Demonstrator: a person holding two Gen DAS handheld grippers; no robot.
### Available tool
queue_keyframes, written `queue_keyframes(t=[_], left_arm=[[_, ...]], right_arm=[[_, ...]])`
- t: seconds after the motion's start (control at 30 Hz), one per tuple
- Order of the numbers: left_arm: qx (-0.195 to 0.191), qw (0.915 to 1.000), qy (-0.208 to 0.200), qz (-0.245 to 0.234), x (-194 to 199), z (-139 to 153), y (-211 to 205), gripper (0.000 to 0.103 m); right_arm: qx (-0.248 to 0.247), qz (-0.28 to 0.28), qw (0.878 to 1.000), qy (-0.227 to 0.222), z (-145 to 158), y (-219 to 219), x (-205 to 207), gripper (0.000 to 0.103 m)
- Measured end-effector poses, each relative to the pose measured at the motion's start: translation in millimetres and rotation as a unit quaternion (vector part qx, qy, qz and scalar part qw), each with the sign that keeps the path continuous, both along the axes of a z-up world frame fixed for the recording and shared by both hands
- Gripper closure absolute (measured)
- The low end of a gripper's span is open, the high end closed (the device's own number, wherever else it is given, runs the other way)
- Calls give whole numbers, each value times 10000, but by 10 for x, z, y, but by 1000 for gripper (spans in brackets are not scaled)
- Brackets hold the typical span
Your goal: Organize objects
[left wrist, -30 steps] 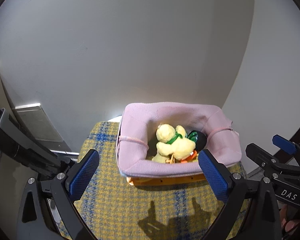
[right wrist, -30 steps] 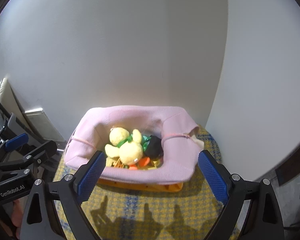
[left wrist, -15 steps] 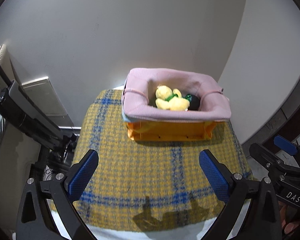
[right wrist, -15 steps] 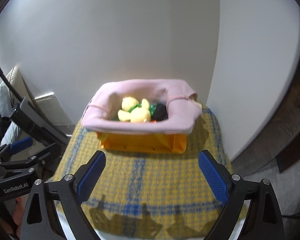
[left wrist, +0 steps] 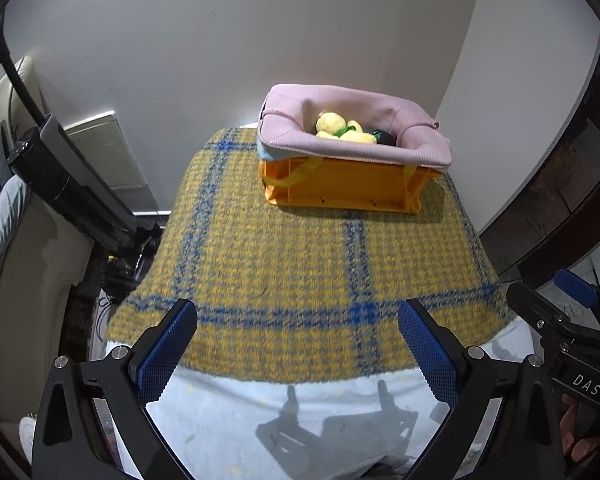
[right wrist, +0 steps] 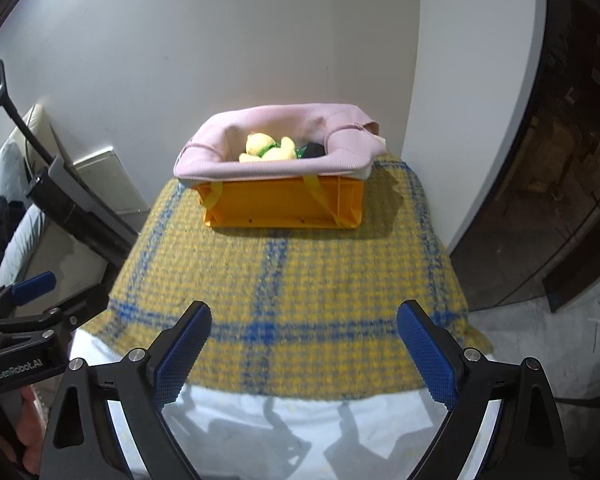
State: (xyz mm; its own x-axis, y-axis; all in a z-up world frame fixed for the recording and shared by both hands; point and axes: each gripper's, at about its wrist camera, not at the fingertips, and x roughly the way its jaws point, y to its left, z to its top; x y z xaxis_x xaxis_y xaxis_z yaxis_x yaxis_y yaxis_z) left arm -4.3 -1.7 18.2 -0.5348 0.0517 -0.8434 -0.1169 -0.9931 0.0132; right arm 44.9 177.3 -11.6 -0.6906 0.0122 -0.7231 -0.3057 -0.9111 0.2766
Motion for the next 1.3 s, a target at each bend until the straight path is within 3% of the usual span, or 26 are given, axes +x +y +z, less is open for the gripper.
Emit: queue_keyframes(t=[0.07, 0.37, 1.3], left_arm=[[-117, 9997, 7, -191, 76, -13, -48, 1], [-273, 9994, -181, -91, 271, -122, -143, 1], [-343, 9992, -175, -74, 272, -137, -100, 1]], right_arm=[[21, -21, 10000, -1, -6, -32, 77, 9], [-146, -84, 9999, 9, -81, -177, 337, 9], [-201, -40, 9998, 1, -57, -214, 343, 9]])
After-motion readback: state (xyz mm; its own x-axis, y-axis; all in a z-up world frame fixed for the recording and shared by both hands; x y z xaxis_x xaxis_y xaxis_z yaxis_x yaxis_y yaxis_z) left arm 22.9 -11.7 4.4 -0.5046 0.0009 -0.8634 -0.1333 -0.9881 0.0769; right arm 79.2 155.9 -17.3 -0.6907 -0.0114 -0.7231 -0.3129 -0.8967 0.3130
